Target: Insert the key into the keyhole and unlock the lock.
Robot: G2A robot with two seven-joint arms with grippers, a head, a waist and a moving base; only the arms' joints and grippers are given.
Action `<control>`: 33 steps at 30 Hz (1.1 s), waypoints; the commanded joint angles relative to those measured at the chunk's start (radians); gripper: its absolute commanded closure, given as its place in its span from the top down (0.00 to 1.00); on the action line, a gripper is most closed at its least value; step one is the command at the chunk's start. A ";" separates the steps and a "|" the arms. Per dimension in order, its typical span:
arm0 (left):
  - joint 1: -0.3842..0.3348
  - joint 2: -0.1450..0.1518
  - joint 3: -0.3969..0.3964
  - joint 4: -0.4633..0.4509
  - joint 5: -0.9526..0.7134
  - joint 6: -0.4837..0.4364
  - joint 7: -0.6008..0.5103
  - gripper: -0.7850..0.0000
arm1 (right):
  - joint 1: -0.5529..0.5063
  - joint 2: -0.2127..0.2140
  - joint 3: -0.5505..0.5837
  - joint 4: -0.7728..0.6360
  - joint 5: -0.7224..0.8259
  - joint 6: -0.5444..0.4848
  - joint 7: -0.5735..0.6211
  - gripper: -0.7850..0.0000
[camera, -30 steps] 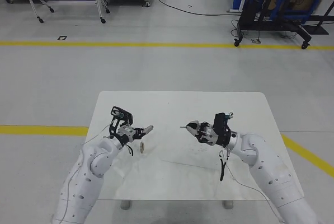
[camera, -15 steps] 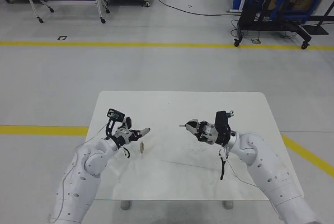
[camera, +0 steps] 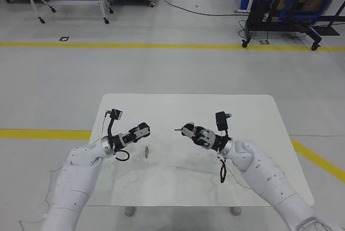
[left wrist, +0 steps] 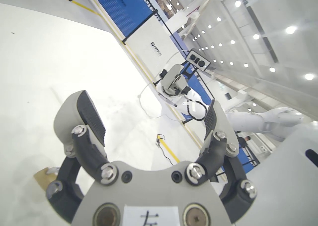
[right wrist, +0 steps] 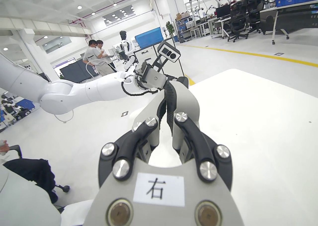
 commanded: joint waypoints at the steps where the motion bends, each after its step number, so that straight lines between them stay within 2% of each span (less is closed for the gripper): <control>1: -0.009 0.003 0.029 0.007 0.020 -0.015 0.017 1.00 | 0.015 0.000 -0.048 0.010 0.068 0.000 0.029 0.00; 3: -0.020 0.006 0.053 0.017 0.062 -0.044 0.045 1.00 | 0.039 0.001 -0.084 0.032 0.107 0.000 0.068 0.00; 8: -0.030 0.007 0.099 0.015 0.159 -0.109 0.111 0.78 | 0.080 0.003 -0.142 0.055 0.178 0.000 0.105 0.00; 12: -0.029 0.009 0.122 0.006 0.158 -0.123 0.125 0.66 | 0.096 0.006 -0.175 0.062 0.211 0.000 0.117 0.00; 13: -0.029 0.010 0.128 0.001 0.156 -0.124 0.126 0.55 | 0.100 0.006 -0.185 0.063 0.218 0.000 0.122 0.00; 14: -0.028 0.011 0.134 -0.003 0.153 -0.124 0.126 0.50 | 0.106 0.006 -0.195 0.067 0.223 0.000 0.128 0.00; 24: -0.033 0.031 0.169 -0.017 0.153 -0.131 0.132 0.40 | 0.156 -0.012 -0.268 0.126 0.261 0.000 0.124 0.00; 30: -0.042 0.040 0.187 -0.016 0.151 -0.139 0.141 0.40 | 0.165 -0.013 -0.285 0.141 0.277 0.000 0.107 0.00; 33: -0.046 0.045 0.199 -0.017 0.151 -0.143 0.145 0.31 | 0.170 -0.013 -0.294 0.147 0.286 0.000 0.107 0.00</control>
